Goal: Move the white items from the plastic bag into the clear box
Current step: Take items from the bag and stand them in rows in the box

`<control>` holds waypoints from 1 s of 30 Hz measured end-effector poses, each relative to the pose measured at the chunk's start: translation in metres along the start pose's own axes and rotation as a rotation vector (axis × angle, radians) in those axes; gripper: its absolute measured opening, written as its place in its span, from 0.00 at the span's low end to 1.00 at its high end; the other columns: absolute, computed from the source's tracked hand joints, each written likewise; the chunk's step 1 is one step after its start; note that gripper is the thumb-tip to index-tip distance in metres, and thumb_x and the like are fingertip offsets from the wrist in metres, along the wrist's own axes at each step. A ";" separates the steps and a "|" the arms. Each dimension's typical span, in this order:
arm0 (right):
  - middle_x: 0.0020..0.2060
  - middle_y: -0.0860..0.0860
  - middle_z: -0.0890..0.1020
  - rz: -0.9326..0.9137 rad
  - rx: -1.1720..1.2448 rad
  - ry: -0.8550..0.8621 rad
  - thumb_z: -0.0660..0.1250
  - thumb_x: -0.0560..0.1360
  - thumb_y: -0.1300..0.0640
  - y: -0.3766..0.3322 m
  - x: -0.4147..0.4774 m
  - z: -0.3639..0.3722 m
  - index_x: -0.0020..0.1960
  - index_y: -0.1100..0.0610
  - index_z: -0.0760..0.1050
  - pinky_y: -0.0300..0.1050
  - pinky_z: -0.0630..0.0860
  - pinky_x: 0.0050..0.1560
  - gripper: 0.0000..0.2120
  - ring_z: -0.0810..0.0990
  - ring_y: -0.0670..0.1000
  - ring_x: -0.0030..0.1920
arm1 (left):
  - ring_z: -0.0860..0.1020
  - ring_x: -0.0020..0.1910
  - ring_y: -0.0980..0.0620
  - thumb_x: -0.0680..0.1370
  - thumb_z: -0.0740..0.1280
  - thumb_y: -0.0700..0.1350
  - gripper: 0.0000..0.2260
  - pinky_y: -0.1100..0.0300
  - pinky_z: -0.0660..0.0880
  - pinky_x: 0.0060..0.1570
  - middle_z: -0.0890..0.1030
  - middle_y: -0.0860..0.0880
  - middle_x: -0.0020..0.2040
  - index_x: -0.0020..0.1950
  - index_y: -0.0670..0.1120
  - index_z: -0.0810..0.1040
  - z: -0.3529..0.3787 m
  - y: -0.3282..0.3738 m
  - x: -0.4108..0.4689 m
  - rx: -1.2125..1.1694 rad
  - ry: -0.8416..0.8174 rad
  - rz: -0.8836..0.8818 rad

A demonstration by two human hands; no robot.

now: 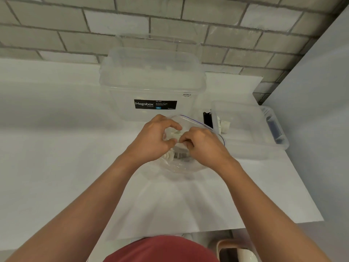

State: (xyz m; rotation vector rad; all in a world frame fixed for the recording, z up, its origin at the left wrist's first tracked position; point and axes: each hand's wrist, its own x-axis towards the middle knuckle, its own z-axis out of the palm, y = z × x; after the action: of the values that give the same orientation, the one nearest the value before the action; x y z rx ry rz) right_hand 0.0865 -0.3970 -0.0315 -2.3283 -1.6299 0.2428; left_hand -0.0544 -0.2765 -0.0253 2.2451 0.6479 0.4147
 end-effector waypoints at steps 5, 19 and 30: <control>0.49 0.48 0.82 -0.084 -0.007 0.017 0.65 0.80 0.61 0.000 -0.005 -0.030 0.55 0.51 0.84 0.51 0.78 0.49 0.11 0.81 0.51 0.49 | 0.70 0.45 0.59 0.68 0.78 0.55 0.22 0.65 0.67 0.45 0.69 0.53 0.57 0.61 0.55 0.79 0.000 -0.006 0.002 0.150 -0.143 -0.002; 0.46 0.42 0.81 0.165 0.395 0.121 0.71 0.78 0.56 0.004 -0.027 -0.022 0.57 0.46 0.81 0.35 0.78 0.46 0.09 0.82 0.40 0.43 | 0.73 0.45 0.56 0.75 0.72 0.53 0.07 0.60 0.69 0.45 0.75 0.52 0.52 0.47 0.51 0.82 0.005 -0.002 0.007 0.167 -0.154 0.062; 0.43 0.44 0.84 0.242 0.684 0.143 0.75 0.75 0.54 0.013 -0.031 -0.023 0.53 0.47 0.82 0.43 0.82 0.45 0.08 0.84 0.44 0.40 | 0.71 0.41 0.60 0.75 0.73 0.53 0.08 0.68 0.64 0.41 0.76 0.52 0.53 0.41 0.51 0.78 0.012 0.004 0.006 0.198 -0.138 0.049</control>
State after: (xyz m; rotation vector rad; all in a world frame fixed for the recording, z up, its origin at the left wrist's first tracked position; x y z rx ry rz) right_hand 0.0939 -0.4338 -0.0146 -1.9371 -0.9793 0.5679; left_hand -0.0422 -0.2820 -0.0302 2.4565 0.5841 0.2251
